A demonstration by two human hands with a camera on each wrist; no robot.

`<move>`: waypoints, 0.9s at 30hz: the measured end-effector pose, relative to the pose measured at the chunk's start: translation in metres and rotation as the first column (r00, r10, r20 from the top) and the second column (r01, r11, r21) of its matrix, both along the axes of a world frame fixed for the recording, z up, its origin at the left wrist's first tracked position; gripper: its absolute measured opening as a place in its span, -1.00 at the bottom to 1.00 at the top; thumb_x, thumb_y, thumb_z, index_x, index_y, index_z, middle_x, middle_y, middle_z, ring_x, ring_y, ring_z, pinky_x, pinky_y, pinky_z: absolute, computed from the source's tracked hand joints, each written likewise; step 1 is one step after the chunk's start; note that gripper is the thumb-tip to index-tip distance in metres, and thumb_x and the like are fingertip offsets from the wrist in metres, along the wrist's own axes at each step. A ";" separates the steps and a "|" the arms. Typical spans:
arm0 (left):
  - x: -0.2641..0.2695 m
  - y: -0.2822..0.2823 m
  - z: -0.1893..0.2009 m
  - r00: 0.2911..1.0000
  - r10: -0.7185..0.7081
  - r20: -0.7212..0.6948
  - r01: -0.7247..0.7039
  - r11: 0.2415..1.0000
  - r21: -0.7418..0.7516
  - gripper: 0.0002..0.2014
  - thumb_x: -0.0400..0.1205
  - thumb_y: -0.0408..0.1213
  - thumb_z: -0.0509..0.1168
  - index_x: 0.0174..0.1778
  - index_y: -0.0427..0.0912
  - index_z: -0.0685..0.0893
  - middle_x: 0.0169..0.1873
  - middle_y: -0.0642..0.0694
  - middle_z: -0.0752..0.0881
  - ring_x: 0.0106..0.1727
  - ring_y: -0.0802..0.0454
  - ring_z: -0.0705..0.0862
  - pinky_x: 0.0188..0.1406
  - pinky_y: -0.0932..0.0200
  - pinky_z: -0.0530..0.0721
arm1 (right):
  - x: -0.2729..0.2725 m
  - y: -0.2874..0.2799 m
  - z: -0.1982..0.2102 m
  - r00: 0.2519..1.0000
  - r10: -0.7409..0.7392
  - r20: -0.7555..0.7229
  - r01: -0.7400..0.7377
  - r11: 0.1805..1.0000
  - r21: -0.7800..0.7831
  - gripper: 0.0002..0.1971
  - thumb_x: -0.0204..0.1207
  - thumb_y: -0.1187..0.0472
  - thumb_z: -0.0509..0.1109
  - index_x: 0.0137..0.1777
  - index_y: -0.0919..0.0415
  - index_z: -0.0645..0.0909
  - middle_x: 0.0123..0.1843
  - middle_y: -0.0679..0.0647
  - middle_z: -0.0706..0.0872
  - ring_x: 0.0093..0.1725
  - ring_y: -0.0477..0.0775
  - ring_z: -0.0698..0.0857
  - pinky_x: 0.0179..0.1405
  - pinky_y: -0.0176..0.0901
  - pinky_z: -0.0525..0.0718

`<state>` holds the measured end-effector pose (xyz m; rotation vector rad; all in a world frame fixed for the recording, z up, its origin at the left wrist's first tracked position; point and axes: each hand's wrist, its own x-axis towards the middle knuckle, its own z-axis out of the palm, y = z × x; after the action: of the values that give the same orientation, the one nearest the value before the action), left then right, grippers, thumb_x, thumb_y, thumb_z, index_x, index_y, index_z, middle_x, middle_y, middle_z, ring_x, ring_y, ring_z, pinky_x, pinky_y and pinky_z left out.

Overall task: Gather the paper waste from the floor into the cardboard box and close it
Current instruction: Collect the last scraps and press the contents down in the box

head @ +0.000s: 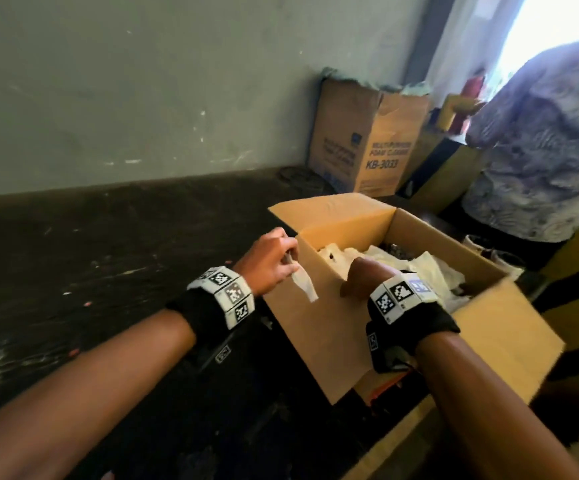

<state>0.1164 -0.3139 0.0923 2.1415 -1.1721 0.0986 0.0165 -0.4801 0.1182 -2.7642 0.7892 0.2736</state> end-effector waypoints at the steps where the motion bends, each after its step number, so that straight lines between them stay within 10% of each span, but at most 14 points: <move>1: 0.000 -0.019 0.001 1.000 0.000 -0.001 0.000 1.000 -0.013 -0.87 0.47 -0.32 0.46 -0.16 -0.28 0.68 -0.09 -0.18 0.59 -0.11 -0.09 0.67 -0.05 0.02 0.66 | -0.002 -0.006 0.002 0.999 0.001 -0.050 0.000 1.000 0.025 -0.53 0.46 0.08 0.48 0.26 0.39 0.60 0.23 0.26 0.70 0.19 0.23 0.68 0.16 -0.04 0.62; 7: -0.004 -0.089 -0.025 0.995 0.016 -0.100 -0.018 1.000 -0.018 -0.84 0.54 -0.34 0.38 0.03 -0.23 0.67 0.04 -0.26 0.61 -0.02 -0.18 0.69 0.04 -0.09 0.70 | -0.017 -0.032 -0.007 0.980 0.017 -0.199 -0.007 0.999 0.049 -0.68 0.26 -0.03 0.58 -0.10 0.17 0.71 -0.03 0.17 0.73 0.08 0.22 0.74 0.18 0.13 0.71; 11: -0.013 -0.102 -0.036 0.994 -0.105 -0.022 0.107 0.985 0.133 -0.78 0.64 -0.21 0.25 0.10 -0.22 0.69 0.15 -0.22 0.68 0.15 -0.14 0.64 0.10 0.05 0.55 | -0.021 -0.036 -0.015 0.972 0.066 -0.225 -0.058 0.998 0.039 -0.63 0.46 0.06 0.45 0.20 0.23 0.67 0.20 0.22 0.74 0.20 0.27 0.72 0.22 0.16 0.68; 27: 0.002 -0.073 -0.021 0.992 -0.069 0.105 0.009 0.872 0.489 -0.72 0.54 -0.13 0.21 -0.30 -0.21 0.74 -0.25 -0.16 0.78 -0.12 -0.13 0.67 -0.01 0.07 0.46 | -0.012 -0.004 -0.013 0.944 0.249 -0.215 -0.241 0.968 0.065 -0.61 0.48 0.06 0.43 0.26 0.23 0.63 0.23 0.20 0.71 0.26 0.22 0.65 0.17 -0.09 0.57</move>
<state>0.1182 -0.3874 0.0709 2.5771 -1.4279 -0.1025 0.0042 -0.4845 0.1051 -2.8270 0.4777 0.6482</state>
